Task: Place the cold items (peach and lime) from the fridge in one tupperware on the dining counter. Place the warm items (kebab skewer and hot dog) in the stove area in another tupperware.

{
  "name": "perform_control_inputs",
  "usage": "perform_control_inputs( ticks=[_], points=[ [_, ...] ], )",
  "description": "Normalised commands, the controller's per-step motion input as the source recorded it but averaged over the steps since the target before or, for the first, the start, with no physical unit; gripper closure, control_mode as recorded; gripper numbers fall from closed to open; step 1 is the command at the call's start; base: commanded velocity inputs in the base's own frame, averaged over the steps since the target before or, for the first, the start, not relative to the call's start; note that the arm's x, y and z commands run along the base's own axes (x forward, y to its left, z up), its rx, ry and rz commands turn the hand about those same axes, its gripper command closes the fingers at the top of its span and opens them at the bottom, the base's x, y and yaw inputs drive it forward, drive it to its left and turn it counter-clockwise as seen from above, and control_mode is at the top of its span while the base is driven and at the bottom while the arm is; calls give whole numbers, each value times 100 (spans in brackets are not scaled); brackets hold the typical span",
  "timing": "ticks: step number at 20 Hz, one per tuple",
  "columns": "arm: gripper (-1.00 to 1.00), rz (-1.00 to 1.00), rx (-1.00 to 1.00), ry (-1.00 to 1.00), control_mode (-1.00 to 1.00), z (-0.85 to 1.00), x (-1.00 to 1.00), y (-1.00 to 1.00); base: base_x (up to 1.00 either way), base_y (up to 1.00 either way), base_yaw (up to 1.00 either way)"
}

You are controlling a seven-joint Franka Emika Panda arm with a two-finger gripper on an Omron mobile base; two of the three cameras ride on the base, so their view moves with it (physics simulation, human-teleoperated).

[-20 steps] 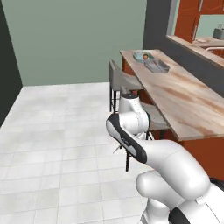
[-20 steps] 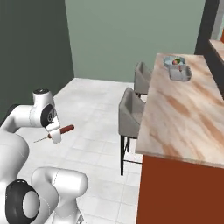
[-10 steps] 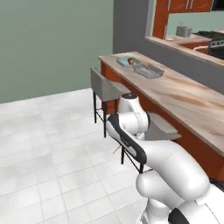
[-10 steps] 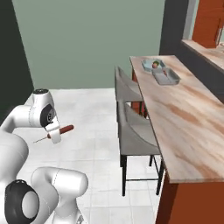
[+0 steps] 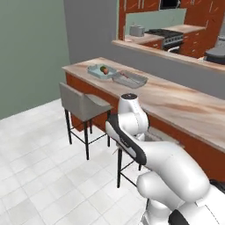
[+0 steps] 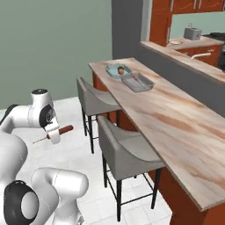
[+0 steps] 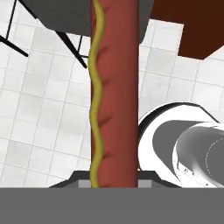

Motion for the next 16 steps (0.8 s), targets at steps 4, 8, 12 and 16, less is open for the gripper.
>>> perform_control_inputs(
  ticks=[4,8,12,16],
  points=[
    [100,0,0,0,100,0,0,0,87,84,-53],
    [100,0,0,0,100,0,0,0,77,90,-50],
    [100,0,0,0,100,0,0,0,72,92,-50],
    [100,0,0,0,100,0,0,0,73,92,-50]
  ],
)
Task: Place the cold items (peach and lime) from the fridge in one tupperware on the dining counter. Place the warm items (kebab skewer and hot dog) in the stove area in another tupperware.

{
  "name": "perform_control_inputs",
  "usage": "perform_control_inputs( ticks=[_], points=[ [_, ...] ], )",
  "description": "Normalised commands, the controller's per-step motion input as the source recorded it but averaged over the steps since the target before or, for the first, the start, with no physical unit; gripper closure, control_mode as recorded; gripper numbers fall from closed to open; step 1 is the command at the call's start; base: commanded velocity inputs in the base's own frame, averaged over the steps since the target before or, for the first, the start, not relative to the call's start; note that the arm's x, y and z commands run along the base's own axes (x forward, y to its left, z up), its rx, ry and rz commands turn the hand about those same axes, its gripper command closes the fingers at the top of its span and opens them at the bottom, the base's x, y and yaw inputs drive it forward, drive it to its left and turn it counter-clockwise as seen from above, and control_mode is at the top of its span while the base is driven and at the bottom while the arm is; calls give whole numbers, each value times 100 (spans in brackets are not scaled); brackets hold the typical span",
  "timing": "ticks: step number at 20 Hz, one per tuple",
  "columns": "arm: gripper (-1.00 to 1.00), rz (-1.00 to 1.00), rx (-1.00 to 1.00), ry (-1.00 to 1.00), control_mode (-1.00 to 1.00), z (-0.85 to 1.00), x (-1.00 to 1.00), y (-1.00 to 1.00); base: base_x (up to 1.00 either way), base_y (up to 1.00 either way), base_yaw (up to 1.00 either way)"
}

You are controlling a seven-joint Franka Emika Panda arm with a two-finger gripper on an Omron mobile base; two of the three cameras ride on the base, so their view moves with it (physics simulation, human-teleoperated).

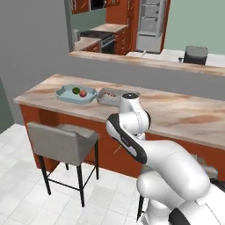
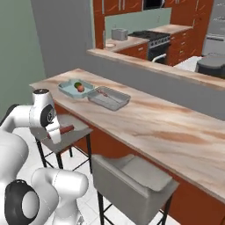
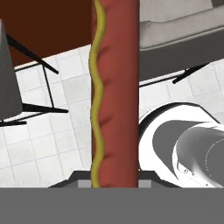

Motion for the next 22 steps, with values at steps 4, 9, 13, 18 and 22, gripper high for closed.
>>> perform_control_inputs(
  ticks=[4,9,13,18,22],
  points=[
    [100,0,0,0,100,0,0,0,74,92,-50],
    [100,0,0,0,100,0,0,0,77,85,-52],
    [100,0,0,0,100,0,0,0,84,68,-52],
    [100,-5,0,3,-100,0,18,0,71,17,-29],
    [100,-29,5,16,-100,13,98,-17,0,0,0]
  ],
)
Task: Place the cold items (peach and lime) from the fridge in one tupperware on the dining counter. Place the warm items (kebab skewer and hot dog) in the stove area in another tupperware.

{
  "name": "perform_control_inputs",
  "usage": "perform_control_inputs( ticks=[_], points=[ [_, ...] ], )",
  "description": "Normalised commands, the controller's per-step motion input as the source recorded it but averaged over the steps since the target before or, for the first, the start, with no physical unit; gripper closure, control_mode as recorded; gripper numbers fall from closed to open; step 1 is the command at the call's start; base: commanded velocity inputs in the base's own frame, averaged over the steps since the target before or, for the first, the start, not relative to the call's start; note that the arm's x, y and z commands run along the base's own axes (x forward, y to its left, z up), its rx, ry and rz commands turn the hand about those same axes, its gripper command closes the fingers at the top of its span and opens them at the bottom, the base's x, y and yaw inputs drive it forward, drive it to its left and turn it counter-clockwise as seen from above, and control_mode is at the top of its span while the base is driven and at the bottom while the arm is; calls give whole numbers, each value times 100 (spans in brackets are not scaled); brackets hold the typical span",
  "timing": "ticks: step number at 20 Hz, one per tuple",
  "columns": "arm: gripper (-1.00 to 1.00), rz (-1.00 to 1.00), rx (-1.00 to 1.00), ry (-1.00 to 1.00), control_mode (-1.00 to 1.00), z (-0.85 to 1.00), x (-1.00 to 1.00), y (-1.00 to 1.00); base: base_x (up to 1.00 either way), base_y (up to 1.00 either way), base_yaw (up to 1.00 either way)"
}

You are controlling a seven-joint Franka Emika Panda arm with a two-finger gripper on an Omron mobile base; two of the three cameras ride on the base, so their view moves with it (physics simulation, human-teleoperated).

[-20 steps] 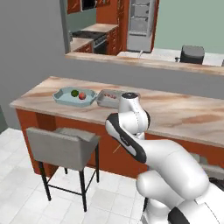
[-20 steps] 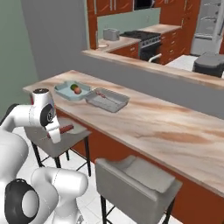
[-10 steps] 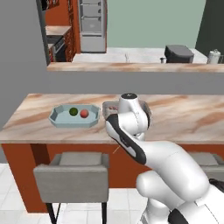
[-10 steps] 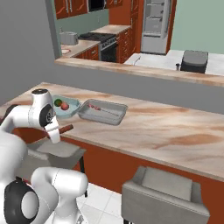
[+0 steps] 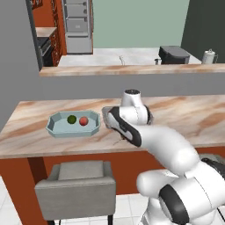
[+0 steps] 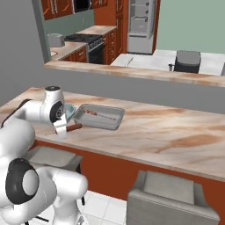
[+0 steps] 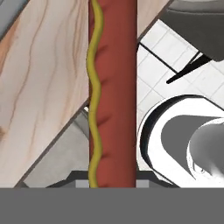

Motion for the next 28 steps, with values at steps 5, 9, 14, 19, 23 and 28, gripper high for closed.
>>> perform_control_inputs(
  ticks=[5,9,14,19,23,28],
  points=[
    [100,-34,4,12,-100,8,100,-14,0,0,0],
    [100,-27,11,3,-100,0,96,-25,0,0,0],
    [100,-15,16,0,-100,0,92,-10,0,0,0],
    [100,-7,9,0,-100,-1,63,-3,0,0,0],
    [100,-2,3,0,-100,-11,35,-8,0,0,0],
    [100,0,0,-2,-100,-24,28,-15,0,0,0]
  ],
)
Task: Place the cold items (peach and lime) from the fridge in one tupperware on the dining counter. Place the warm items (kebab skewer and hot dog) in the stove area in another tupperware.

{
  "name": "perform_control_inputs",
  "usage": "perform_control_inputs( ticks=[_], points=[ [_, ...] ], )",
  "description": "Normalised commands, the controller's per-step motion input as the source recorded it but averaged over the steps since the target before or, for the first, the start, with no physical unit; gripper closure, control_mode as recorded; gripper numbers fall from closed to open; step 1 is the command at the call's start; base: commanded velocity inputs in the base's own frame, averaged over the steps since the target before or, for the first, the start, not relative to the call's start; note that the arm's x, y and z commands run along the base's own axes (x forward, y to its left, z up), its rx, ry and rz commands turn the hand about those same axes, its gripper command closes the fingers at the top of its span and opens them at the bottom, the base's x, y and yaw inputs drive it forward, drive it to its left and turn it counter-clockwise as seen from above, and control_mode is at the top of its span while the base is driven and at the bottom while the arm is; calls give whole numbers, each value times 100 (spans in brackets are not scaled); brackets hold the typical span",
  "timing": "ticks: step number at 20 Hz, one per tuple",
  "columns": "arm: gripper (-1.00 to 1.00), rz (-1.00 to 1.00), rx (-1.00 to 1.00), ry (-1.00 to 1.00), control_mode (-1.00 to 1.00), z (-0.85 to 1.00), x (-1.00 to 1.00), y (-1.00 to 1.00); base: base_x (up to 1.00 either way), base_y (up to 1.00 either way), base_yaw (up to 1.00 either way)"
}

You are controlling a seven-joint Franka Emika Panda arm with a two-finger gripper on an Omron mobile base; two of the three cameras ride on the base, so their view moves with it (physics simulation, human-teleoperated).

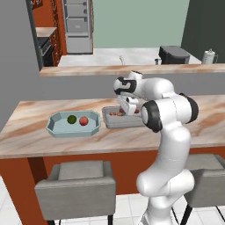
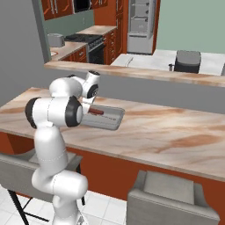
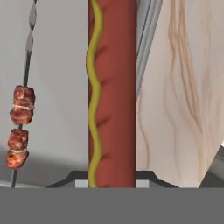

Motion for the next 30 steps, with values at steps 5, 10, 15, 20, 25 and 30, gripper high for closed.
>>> perform_control_inputs(
  ticks=[5,10,15,20,25,30],
  points=[
    [100,0,0,-5,-100,-27,29,-14,0,0,0],
    [100,0,0,-2,-100,-28,34,-9,0,0,0],
    [100,-1,0,-1,-100,-31,41,-6,0,0,0],
    [100,-1,0,0,-100,-29,41,-5,0,0,0],
    [100,-1,0,0,-100,-26,44,-8,0,0,0],
    [100,0,0,-3,-100,-28,25,-6,0,0,0]
  ],
)
